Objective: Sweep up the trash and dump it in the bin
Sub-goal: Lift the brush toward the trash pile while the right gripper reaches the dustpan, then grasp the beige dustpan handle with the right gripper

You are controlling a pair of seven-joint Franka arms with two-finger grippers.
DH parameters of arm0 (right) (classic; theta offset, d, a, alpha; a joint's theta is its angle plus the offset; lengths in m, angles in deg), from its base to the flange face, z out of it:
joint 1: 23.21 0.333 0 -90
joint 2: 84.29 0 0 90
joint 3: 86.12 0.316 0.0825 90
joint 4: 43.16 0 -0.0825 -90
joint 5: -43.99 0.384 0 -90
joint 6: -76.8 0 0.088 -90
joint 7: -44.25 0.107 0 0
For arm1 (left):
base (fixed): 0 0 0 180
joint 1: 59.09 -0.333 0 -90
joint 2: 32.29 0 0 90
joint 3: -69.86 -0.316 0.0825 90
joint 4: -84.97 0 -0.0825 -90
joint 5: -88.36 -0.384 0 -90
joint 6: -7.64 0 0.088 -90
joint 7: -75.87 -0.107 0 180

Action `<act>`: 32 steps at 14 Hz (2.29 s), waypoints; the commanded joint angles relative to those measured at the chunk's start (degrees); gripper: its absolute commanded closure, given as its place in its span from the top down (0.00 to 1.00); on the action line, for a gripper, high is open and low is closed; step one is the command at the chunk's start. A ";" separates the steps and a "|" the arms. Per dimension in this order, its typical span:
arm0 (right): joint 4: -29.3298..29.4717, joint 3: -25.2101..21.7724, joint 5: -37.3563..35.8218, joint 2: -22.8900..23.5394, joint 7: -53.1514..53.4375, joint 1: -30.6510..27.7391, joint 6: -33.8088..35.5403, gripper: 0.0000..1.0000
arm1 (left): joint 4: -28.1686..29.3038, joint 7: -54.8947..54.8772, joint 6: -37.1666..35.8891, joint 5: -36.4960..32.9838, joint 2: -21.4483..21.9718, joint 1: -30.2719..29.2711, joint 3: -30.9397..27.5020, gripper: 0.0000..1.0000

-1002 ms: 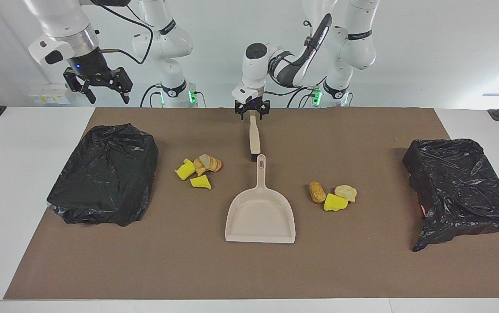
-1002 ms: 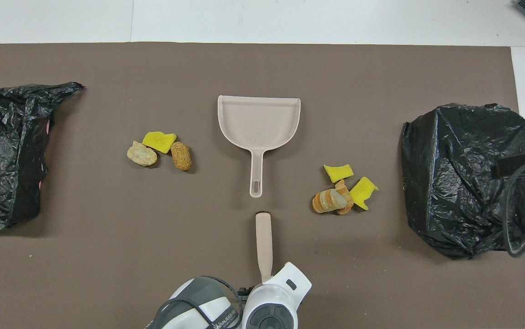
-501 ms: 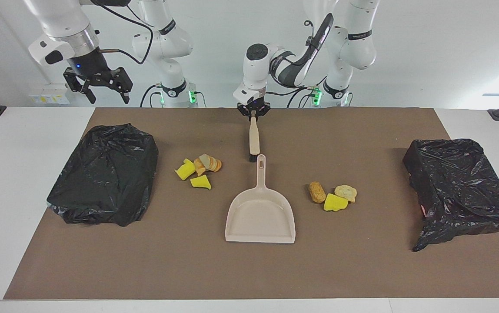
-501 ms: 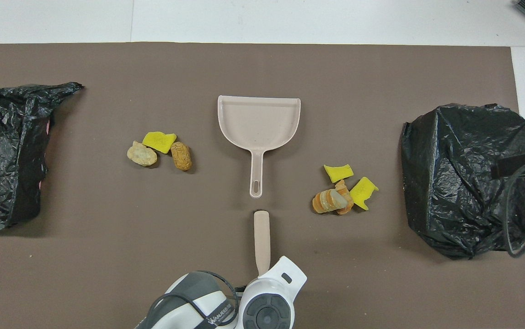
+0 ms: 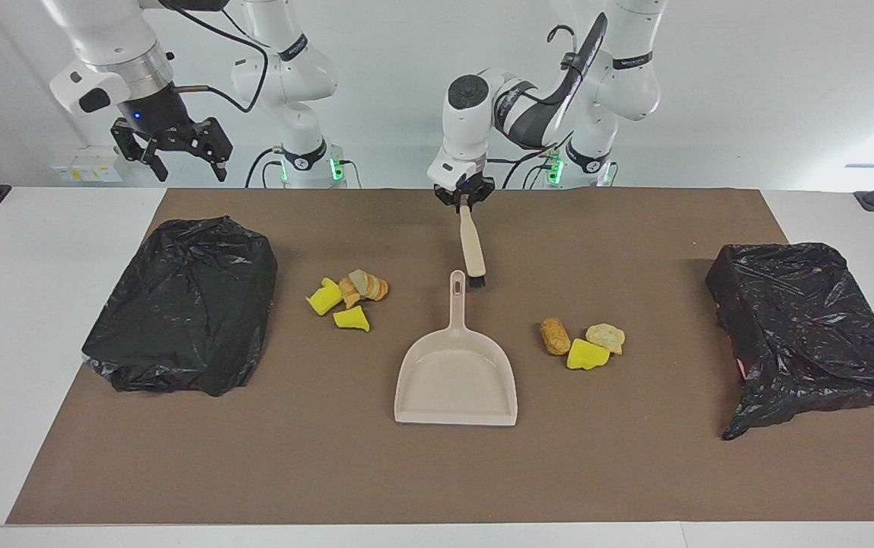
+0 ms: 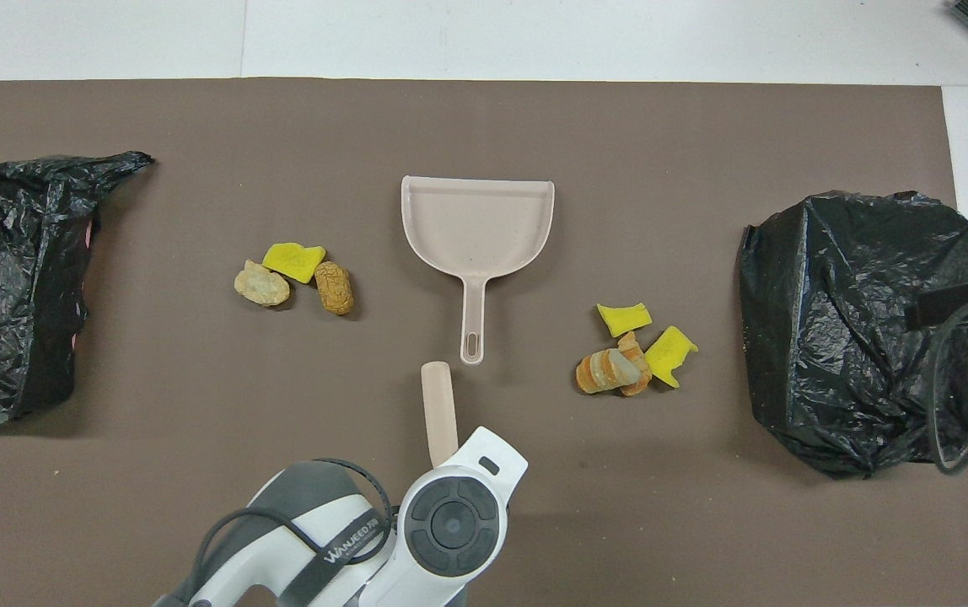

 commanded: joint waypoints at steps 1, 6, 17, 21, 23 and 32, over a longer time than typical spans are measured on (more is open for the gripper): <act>-1.08 0.64 1.13 -1.10 -1.10 -0.06 0.17 1.00 | -1.32 -0.44 -4.90 -3.16 2.75 -5.48 0.16 0.00; -2.04 1.87 1.04 -1.36 -0.58 1.78 0.00 1.00 | -4.31 -6.84 -4.92 -6.77 1.88 -16.65 0.33 0.00; -2.66 2.92 9.04 19.44 30.33 23.75 -24.92 1.00 | -4.40 -33.12 4.49 -7.65 -1.90 -40.47 0.33 0.00; -2.83 3.19 12.20 25.26 35.62 28.75 -31.89 1.00 | -3.70 -41.04 4.76 -7.56 -3.13 -43.91 0.42 0.00; -2.83 3.28 12.11 28.76 37.56 30.95 -36.62 1.00 | -4.05 -45.16 5.19 -6.25 -5.58 -45.05 0.51 0.00; -3.19 3.19 11.06 31.86 33.00 30.79 -41.65 1.00 | -3.70 -45.71 6.87 -4.40 -6.47 -44.53 0.42 0.00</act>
